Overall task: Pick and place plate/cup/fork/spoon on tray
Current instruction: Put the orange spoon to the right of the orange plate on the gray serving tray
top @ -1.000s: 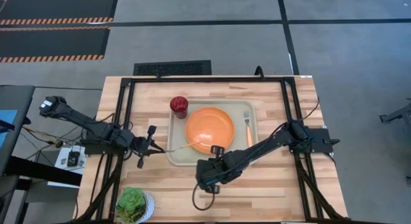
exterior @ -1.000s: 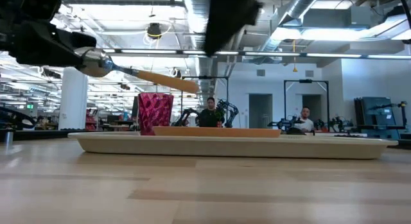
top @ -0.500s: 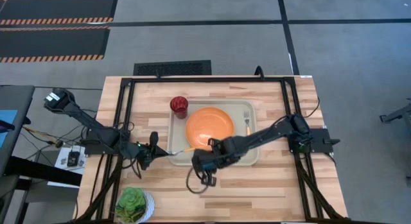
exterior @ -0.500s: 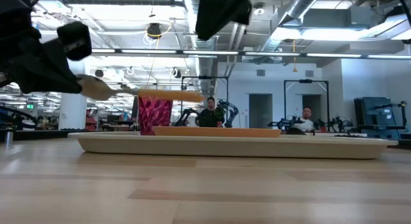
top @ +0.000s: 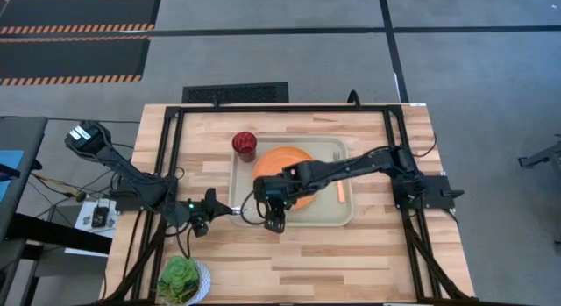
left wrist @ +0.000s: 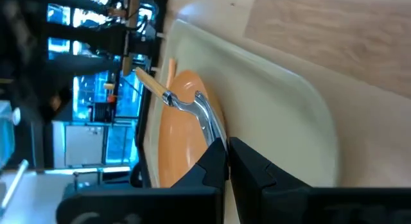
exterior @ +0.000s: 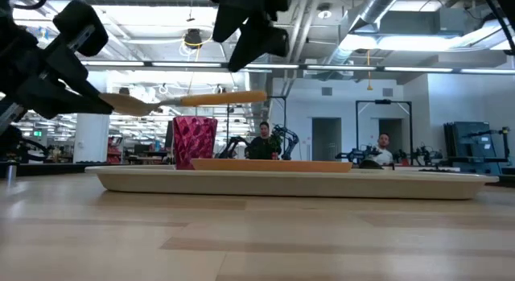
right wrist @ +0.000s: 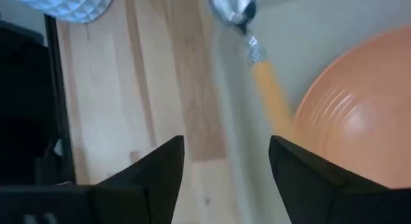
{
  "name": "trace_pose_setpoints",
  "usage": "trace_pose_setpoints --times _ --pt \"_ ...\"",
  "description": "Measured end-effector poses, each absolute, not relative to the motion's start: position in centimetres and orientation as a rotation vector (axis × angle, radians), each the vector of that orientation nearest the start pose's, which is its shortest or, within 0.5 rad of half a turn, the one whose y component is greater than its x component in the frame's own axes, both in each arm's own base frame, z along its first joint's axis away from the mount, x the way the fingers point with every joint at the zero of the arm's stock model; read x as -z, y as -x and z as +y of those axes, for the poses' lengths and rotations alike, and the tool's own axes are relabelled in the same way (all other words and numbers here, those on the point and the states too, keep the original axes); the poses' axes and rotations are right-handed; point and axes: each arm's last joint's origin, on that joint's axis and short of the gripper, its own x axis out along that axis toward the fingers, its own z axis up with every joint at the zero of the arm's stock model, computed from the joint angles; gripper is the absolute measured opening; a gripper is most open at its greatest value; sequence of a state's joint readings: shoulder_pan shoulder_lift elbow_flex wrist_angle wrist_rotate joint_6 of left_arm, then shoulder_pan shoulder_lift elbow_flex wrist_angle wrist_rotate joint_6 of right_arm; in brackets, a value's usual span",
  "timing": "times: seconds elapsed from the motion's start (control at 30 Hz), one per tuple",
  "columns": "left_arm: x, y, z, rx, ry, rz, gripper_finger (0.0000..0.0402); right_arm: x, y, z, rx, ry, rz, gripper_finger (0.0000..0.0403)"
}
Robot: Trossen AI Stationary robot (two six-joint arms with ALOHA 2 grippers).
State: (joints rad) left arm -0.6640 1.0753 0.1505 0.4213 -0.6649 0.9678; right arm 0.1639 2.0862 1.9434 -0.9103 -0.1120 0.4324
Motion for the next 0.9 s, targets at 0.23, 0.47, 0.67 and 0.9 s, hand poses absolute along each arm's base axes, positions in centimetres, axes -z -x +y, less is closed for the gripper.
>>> trace_pose_setpoints --times 0.23,0.47,0.67,0.9 --pt "-12.5 -14.5 -9.1 0.233 -1.389 0.408 0.0 -27.5 -45.0 6.5 -0.088 -0.285 1.028 0.0238" --pt "-12.2 -14.9 -9.2 0.219 -1.513 0.411 0.0 -25.4 -45.8 6.2 -0.08 -0.281 1.078 0.0235" --pt "-12.0 -15.6 -9.8 0.236 -1.566 0.436 0.0 -24.6 -46.0 6.2 -0.07 -0.274 1.102 0.0234" --pt "-12.3 -16.5 -10.5 0.252 -1.629 0.44 0.0 -23.3 -46.3 6.2 -0.06 -0.27 1.141 0.0225"
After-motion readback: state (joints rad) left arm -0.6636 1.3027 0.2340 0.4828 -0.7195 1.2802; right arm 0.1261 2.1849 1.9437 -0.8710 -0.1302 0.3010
